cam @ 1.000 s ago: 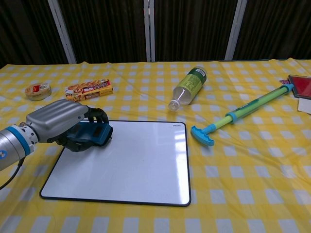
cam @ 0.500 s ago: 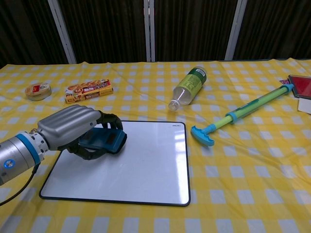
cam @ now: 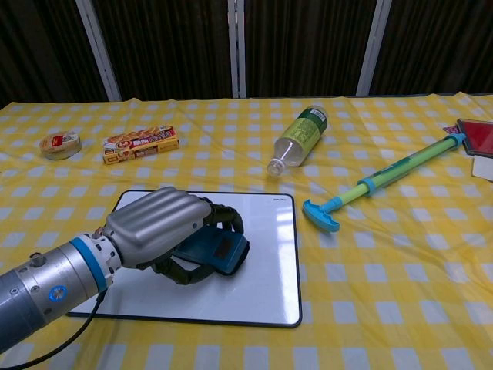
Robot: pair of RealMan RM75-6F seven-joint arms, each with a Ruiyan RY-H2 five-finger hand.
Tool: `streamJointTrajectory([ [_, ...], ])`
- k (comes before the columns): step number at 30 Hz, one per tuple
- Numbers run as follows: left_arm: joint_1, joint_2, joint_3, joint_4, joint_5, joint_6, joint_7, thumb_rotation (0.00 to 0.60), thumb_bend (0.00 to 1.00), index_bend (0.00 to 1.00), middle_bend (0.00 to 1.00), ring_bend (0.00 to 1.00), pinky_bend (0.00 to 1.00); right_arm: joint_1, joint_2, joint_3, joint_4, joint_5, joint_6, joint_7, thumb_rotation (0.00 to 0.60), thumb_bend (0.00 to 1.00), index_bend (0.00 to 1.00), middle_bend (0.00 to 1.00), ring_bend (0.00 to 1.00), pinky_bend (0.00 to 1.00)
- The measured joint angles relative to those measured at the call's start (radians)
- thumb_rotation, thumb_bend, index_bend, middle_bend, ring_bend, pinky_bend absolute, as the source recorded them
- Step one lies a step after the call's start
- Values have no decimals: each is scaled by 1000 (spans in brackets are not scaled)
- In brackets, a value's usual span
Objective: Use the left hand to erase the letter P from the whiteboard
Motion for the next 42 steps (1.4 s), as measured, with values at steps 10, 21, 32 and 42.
streamJointTrajectory([
  [10, 6, 25, -27, 84, -44, -17, -7, 600, 761, 818, 623, 555, 660, 3, -4, 0, 0, 2, -9, -10, 600, 55, 3, 0, 0, 0],
  [21, 4, 31, -68, 206, -89, -33, -75, 600, 762, 818, 624, 555, 659, 6, -4, 4, 2, 13, -16, -3, 600, 55, 2, 0, 0, 0],
  [32, -23, -66, -62, 215, -62, -43, -130, 600, 762, 817, 624, 554, 659, 11, -4, 8, 11, 26, -27, 13, 600, 56, 2, 0, 0, 0],
  [42, -40, -129, -67, 186, -29, -4, -191, 600, 762, 817, 623, 555, 660, 12, -6, 9, 14, 30, -32, 11, 600, 56, 2, 0, 0, 0],
])
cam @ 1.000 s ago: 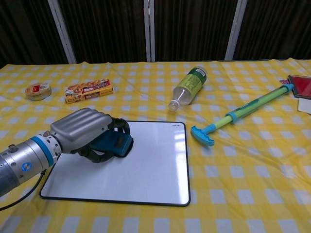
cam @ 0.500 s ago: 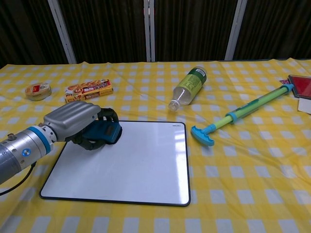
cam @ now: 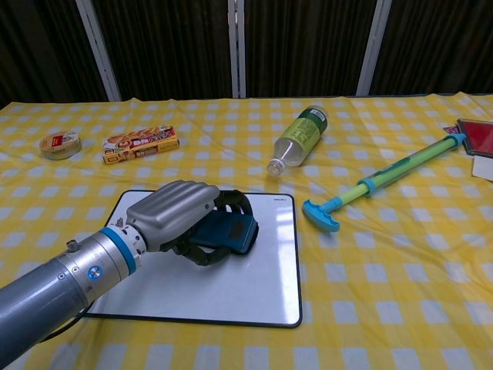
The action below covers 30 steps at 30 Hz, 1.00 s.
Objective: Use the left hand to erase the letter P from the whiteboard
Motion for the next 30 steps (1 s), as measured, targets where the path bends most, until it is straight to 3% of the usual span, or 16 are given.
streamJointTrajectory([
  [11, 10, 32, 10, 28, -1, 1, 5, 600, 762, 816, 624, 554, 659, -2, -3, -2, -2, -6, 4, -8, 600, 55, 1, 0, 0, 0],
  [30, 43, 88, 11, 104, -15, 23, -94, 600, 761, 816, 624, 554, 660, -2, -8, -5, -9, -13, 5, -30, 600, 55, 0, 0, 0, 0],
])
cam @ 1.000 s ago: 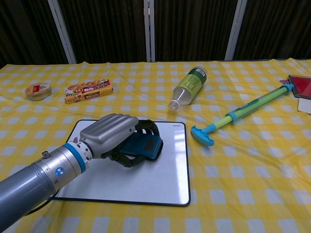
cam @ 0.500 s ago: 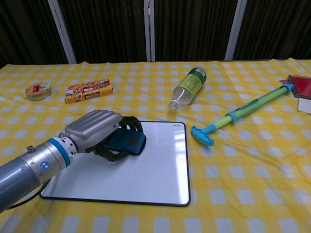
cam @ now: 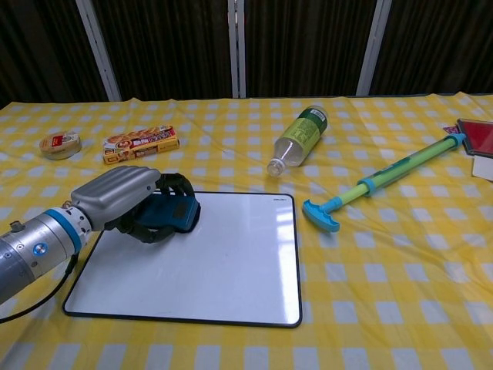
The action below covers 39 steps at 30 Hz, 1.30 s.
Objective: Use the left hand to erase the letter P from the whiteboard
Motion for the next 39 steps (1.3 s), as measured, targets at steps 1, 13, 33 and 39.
streamJointTrajectory([
  [1, -1, -3, 0, -1, 1, 0, -1, 600, 761, 816, 624, 554, 660, 0, 0, 0, 0, 1, 0, 0, 600, 55, 0, 0, 0, 0],
  [13, -30, -54, -4, -47, 38, 24, 10, 600, 762, 815, 624, 555, 659, -1, 4, 3, 3, 5, 4, 16, 600, 55, 0, 0, 0, 0],
  [33, -57, -53, -30, -53, 40, 29, 16, 600, 761, 813, 624, 554, 659, 1, 3, 4, 6, 15, -7, 14, 600, 55, 0, 0, 0, 0],
  [39, -74, -76, -33, 16, 38, 8, -25, 600, 761, 813, 623, 555, 659, 6, -1, 11, 13, 33, -21, 13, 600, 55, 0, 0, 0, 0],
])
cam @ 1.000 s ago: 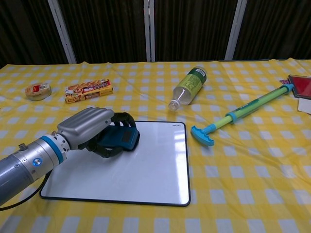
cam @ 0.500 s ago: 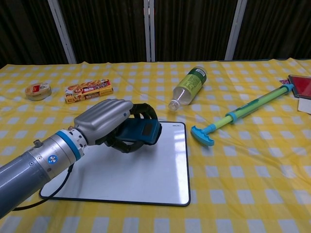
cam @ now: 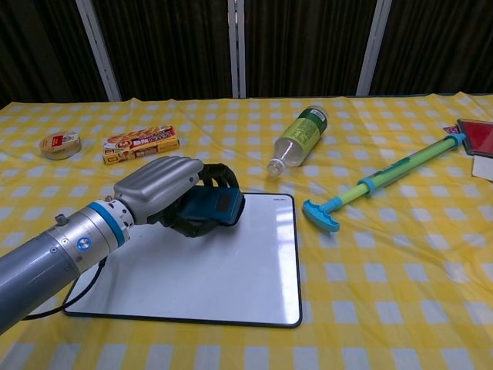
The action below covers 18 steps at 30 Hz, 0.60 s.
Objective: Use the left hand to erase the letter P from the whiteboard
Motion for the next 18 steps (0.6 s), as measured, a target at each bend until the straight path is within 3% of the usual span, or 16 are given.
streamJointTrajectory([
  [10, -16, -58, 15, 171, 11, -10, -122, 600, 762, 813, 623, 555, 659, 12, -14, 5, 14, 27, -37, -16, 600, 55, 0, 0, 0, 0],
  [18, 6, -69, 61, 291, 47, 40, -208, 600, 761, 813, 624, 554, 659, 13, -22, 2, 15, 26, -43, -36, 600, 55, 0, 0, 0, 0],
])
